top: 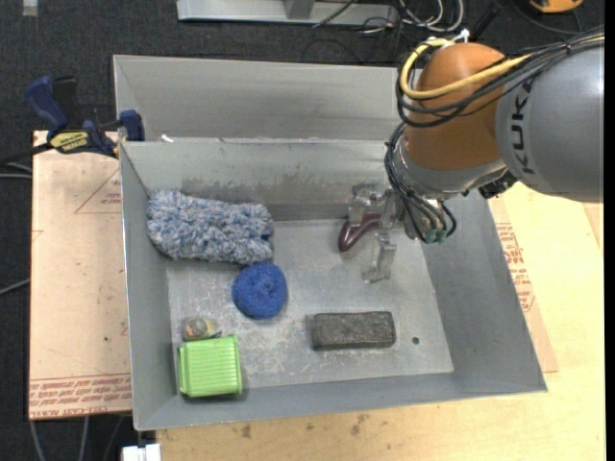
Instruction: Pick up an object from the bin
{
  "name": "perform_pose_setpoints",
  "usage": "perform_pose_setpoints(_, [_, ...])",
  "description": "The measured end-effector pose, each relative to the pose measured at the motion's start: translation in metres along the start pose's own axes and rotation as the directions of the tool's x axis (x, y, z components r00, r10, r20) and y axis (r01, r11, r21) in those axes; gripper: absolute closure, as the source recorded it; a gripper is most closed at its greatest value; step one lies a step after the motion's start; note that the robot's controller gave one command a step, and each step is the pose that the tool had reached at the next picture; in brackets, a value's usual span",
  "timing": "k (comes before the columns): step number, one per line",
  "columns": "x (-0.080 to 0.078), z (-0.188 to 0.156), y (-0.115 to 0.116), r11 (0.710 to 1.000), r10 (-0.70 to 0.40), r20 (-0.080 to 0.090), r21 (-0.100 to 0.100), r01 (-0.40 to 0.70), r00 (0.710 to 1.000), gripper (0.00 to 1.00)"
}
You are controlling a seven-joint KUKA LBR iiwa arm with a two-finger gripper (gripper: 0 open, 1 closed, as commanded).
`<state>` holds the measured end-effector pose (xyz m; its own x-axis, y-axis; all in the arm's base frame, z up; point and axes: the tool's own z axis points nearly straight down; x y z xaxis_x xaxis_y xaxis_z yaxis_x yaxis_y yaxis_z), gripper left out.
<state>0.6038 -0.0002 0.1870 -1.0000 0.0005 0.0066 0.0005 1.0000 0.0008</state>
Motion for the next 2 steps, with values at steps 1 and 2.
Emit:
perform_pose_setpoints(1, [-0.001, -0.005, 0.0, 1.0, 0.0, 0.008, 0.0, 0.0, 1.0, 0.0])
perform_pose_setpoints(2, [0.056, 0.034, -0.02, 1.0, 0.017, 0.011, -0.001, -0.017, 1.0, 0.0])
